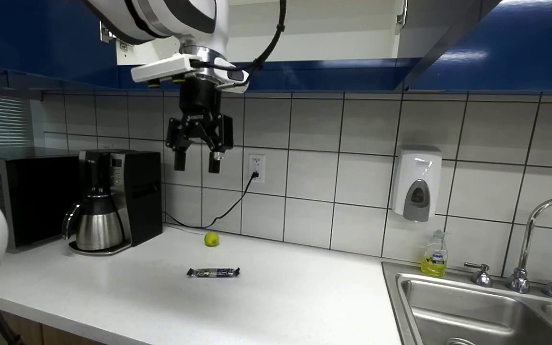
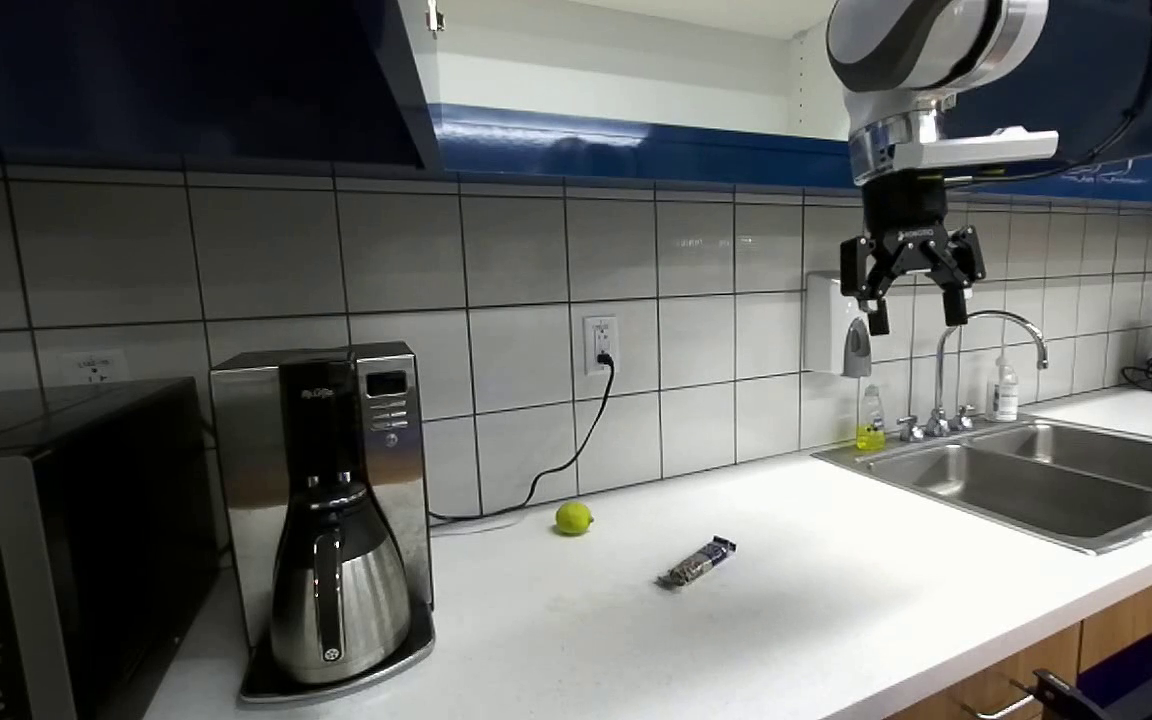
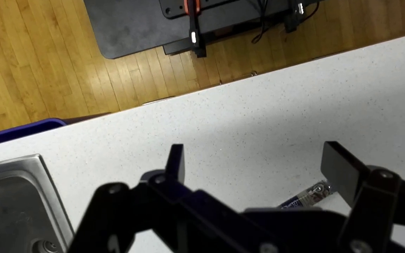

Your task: Place the granola bar on the bottom shelf of the cabinet

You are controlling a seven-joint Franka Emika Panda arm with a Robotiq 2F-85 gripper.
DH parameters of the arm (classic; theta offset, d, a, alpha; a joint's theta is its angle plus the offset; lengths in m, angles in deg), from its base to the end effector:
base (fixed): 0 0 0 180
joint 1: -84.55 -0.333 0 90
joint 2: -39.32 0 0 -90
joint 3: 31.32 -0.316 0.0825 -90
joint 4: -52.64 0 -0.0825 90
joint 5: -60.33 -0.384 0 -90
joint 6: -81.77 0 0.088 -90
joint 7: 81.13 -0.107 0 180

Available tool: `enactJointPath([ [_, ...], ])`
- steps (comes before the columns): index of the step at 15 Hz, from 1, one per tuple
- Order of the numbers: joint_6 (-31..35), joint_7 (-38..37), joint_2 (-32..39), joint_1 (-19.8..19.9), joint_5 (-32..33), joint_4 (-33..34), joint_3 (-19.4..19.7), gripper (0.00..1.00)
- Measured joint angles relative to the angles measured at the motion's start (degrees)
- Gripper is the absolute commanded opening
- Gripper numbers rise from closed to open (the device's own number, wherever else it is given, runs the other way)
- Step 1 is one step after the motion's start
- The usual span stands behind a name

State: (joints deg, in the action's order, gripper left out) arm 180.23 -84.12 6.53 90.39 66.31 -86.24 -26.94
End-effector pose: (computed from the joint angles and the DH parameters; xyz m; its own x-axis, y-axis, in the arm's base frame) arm 0.3557 -0.0764 0.4979 0.9721 -0.1947 -0.1309 -0.1875 -0.9801 0.0658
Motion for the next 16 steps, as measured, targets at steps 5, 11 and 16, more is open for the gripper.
enactJointPath([
  [5, 12.40, 0.00, 3.45, -0.08, -0.09, -5.64, 0.00, 1.00],
  [11, 25.24, -0.10, 15.74, -1.25, -1.19, -6.20, -0.17, 1.00],
  [16, 33.00, -0.45, 28.53, -3.52, -3.03, -1.59, -1.51, 1.00],
])
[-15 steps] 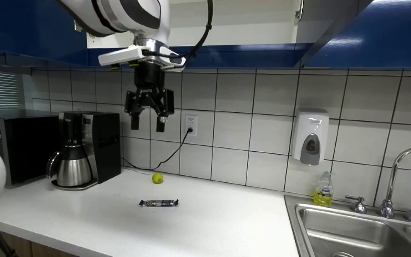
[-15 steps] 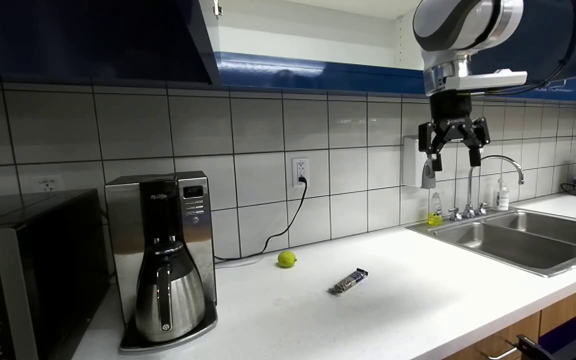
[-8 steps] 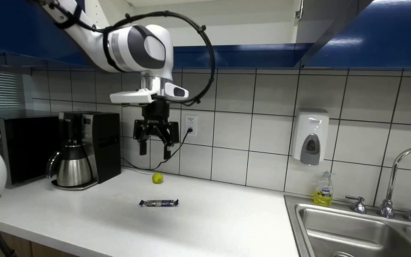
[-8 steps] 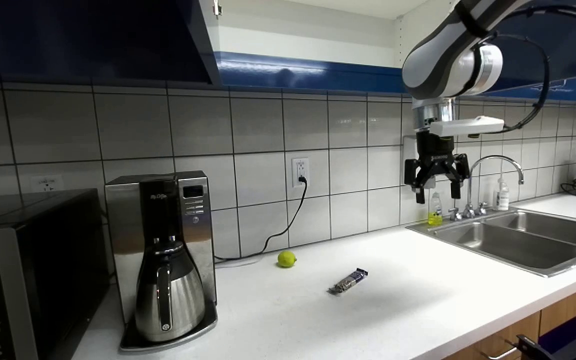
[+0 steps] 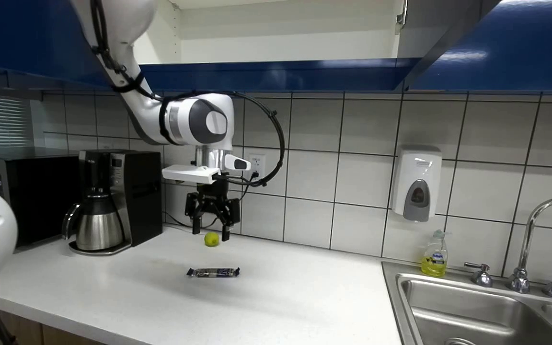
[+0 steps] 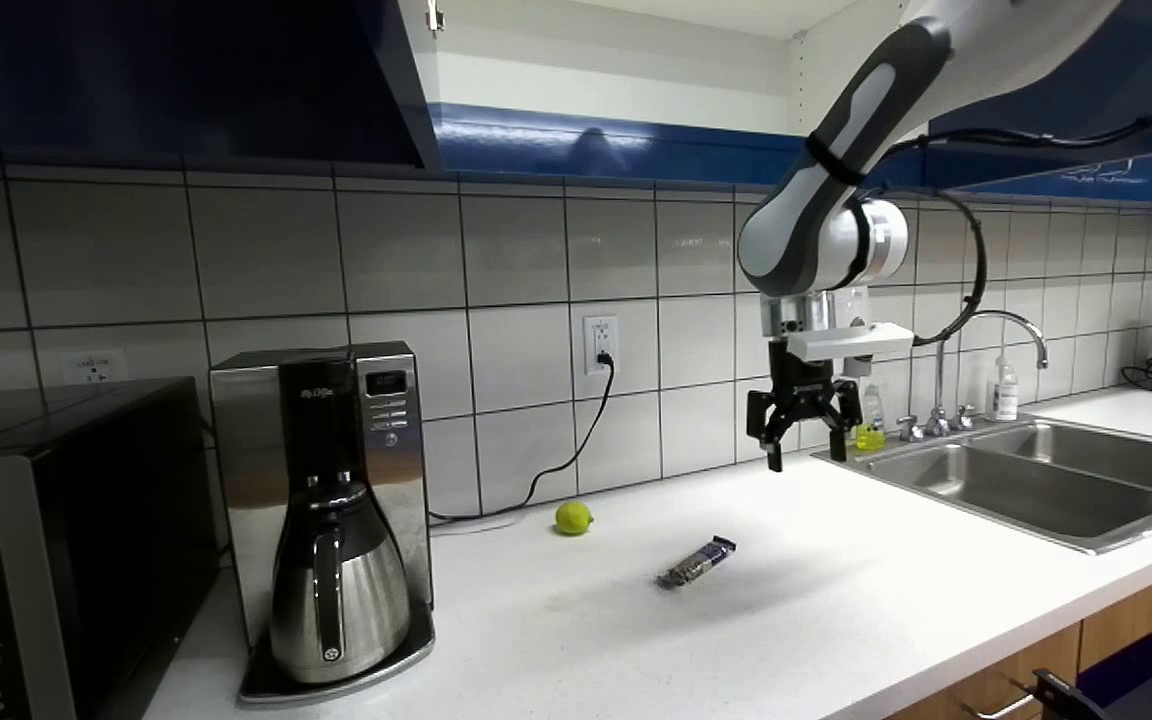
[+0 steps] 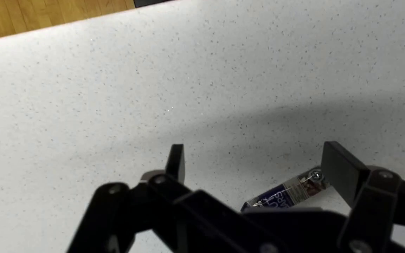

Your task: Place the granola bar on the bottom shelf of the cabinet

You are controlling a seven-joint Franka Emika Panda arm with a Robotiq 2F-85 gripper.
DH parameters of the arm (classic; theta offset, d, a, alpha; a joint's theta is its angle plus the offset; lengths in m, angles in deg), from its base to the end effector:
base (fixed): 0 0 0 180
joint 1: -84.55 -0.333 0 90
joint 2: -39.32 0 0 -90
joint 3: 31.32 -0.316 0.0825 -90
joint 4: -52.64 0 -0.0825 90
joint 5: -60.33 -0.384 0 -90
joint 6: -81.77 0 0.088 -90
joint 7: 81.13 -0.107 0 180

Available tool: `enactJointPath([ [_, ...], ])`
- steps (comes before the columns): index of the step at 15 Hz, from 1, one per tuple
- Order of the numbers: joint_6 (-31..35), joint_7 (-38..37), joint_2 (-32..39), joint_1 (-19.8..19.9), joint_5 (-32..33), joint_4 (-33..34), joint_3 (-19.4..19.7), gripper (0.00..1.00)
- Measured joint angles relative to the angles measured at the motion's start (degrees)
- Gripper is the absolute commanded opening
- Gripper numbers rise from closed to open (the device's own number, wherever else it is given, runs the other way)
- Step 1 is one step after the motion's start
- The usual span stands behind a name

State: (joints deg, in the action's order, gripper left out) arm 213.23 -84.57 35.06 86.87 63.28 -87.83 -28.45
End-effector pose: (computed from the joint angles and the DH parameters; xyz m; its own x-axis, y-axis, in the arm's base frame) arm 0.4610 -0.0429 0.3202 0.9900 -0.1155 -0.0813 -0.1128 -0.9929 0.0368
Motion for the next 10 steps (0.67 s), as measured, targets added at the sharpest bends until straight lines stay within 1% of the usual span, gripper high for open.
enactJointPath([
  [5, 3.26, -0.45, 12.65, -1.27, -0.38, 8.06, -0.91, 1.00],
  [10, 3.84, -0.45, 23.01, -2.31, -0.36, 15.88, -0.92, 1.00],
])
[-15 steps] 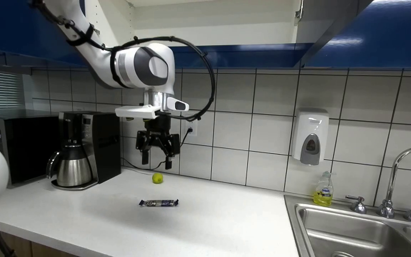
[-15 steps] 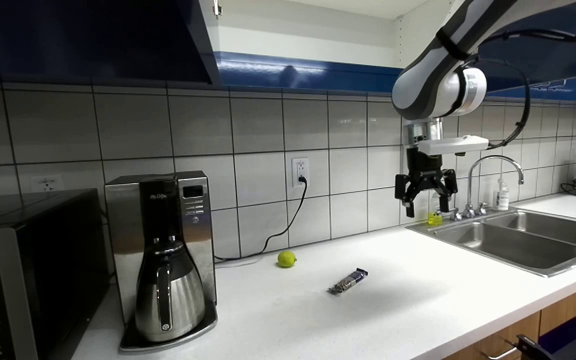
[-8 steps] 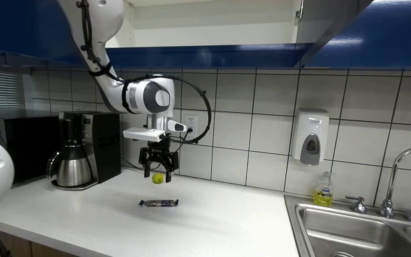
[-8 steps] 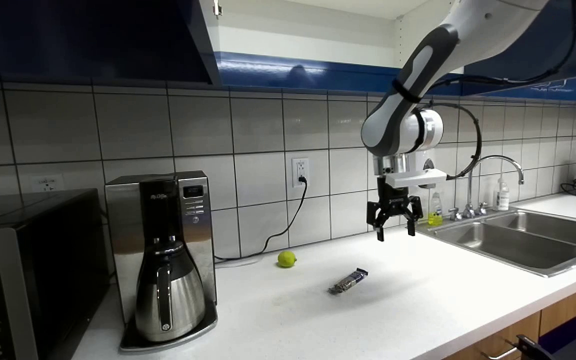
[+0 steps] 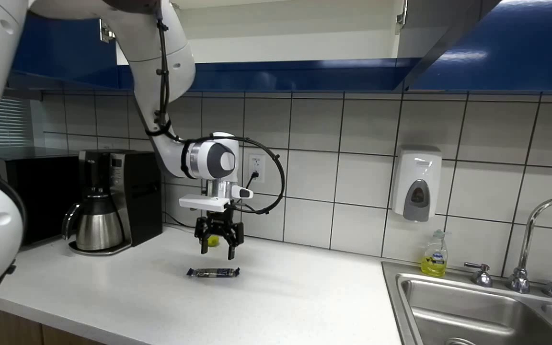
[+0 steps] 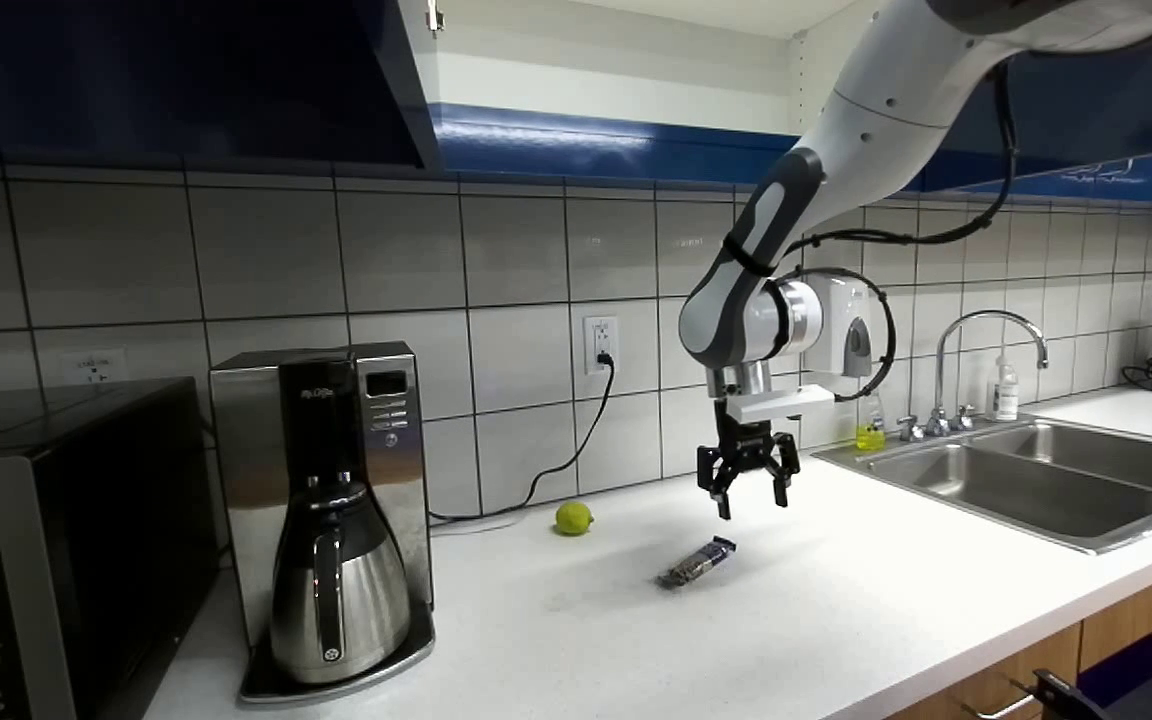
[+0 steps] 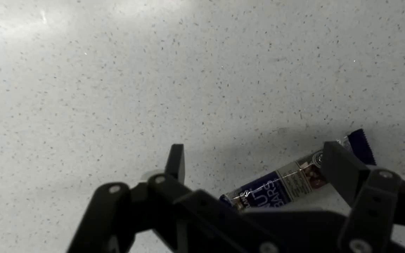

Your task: Place the granola bar on the bottom shelf of the cabinet

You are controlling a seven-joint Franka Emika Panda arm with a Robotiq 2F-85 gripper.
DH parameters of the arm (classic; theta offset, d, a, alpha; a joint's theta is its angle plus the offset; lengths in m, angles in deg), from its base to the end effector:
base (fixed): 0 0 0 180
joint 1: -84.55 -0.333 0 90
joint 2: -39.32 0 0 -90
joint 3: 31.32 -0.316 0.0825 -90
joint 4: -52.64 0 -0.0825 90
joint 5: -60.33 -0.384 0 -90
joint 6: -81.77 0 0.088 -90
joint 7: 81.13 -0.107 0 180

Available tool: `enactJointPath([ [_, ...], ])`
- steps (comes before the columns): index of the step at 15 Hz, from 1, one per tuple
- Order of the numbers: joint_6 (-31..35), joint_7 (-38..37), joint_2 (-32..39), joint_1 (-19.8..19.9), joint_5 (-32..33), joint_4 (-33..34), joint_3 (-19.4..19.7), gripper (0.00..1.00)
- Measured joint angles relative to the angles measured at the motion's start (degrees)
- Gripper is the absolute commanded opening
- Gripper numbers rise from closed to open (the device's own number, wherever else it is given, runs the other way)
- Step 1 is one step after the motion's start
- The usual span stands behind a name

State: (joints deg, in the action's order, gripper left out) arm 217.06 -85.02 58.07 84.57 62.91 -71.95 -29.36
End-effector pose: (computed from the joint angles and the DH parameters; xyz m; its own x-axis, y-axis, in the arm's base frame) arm 0.5470 -0.0196 0.2288 0.9880 -0.0698 -0.1377 -0.0638 -0.9968 0.0473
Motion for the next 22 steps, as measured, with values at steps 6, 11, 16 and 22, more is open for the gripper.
enactJointPath([
  [6, 0.00, 0.00, 8.51, -1.99, 0.05, 7.10, -0.02, 1.00],
  [11, 0.00, 0.00, 13.25, -2.98, 0.11, 11.54, -0.01, 1.00],
  [16, 0.00, 0.00, 13.83, -3.00, 0.10, 11.79, -0.01, 1.00],
  [22, 0.00, 0.00, 13.83, -2.99, 0.08, 11.79, -0.01, 1.00],
])
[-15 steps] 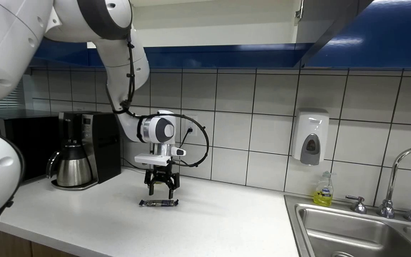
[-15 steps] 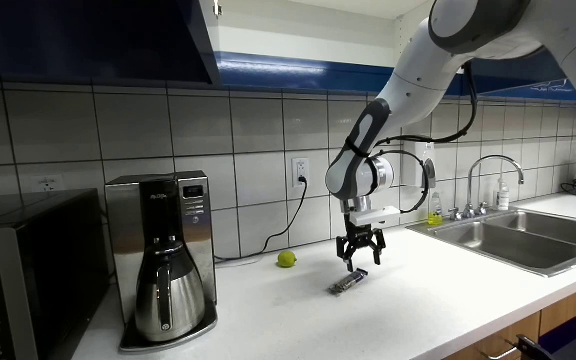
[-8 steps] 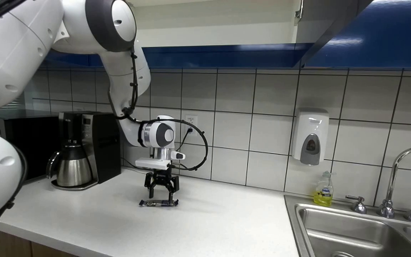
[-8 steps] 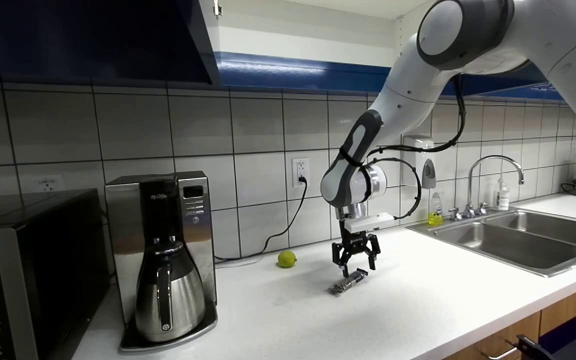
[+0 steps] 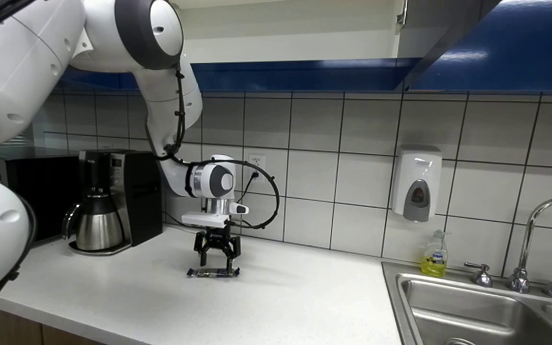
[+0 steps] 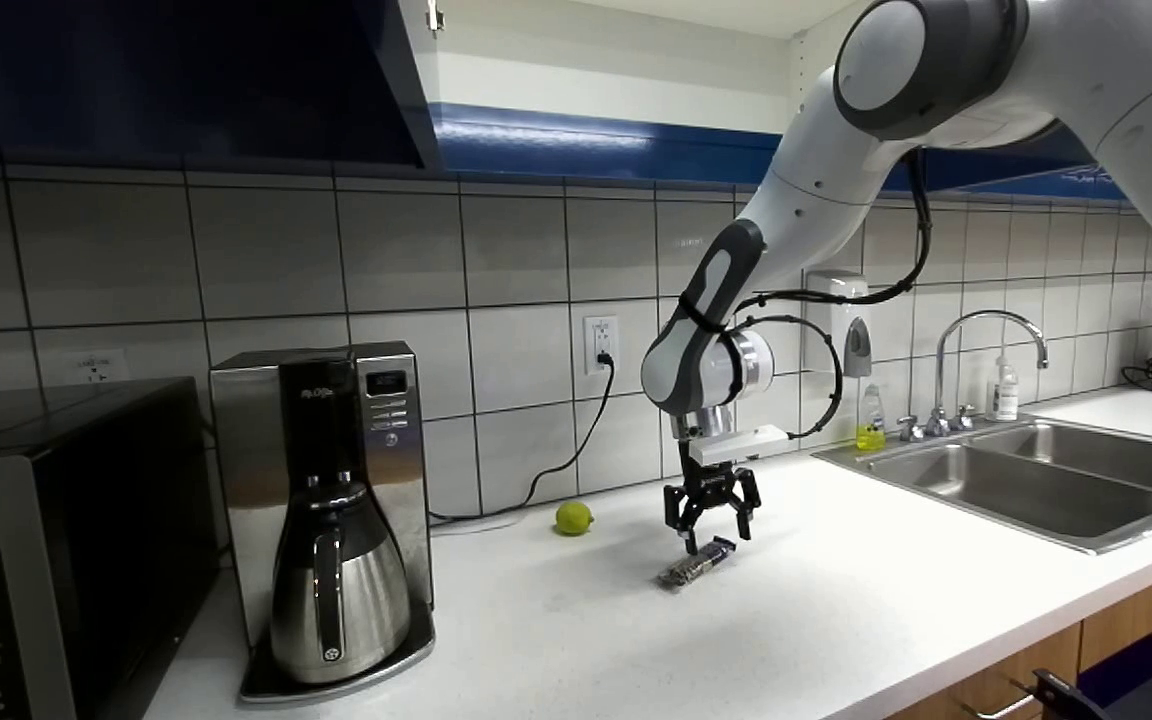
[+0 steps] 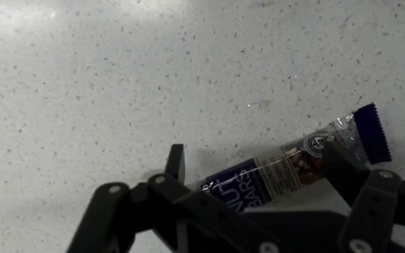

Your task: Place the granola bar on the bottom shelf of the cabinet

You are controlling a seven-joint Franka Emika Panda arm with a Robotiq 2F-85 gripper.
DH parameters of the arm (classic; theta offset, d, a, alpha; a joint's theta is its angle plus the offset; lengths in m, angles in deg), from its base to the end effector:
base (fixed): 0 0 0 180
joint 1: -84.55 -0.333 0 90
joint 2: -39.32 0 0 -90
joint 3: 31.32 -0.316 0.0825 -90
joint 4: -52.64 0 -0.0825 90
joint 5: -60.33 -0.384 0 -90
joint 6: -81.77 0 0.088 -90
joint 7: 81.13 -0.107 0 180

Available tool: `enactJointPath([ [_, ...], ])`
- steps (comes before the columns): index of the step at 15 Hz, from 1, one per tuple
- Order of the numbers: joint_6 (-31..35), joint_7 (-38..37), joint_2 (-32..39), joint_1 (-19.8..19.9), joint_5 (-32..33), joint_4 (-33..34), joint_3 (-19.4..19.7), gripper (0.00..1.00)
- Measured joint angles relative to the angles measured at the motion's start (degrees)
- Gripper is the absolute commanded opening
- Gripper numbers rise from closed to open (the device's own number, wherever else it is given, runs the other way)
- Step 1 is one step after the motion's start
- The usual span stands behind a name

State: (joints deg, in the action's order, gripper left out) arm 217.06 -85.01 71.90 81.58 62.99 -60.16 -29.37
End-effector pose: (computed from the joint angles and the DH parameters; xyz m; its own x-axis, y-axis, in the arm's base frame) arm 0.5936 0.0101 0.1652 0.9849 -0.0151 -0.1725 -0.0054 -0.9984 0.0565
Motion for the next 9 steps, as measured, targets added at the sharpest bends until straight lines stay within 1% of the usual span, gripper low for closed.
enactJointPath([
  [5, 0.00, -1.84, 0.00, 0.01, -1.20, 0.00, 0.06, 1.00],
  [9, 1.11, -9.38, 0.00, -0.03, -3.73, -0.06, 0.22, 1.00],
])
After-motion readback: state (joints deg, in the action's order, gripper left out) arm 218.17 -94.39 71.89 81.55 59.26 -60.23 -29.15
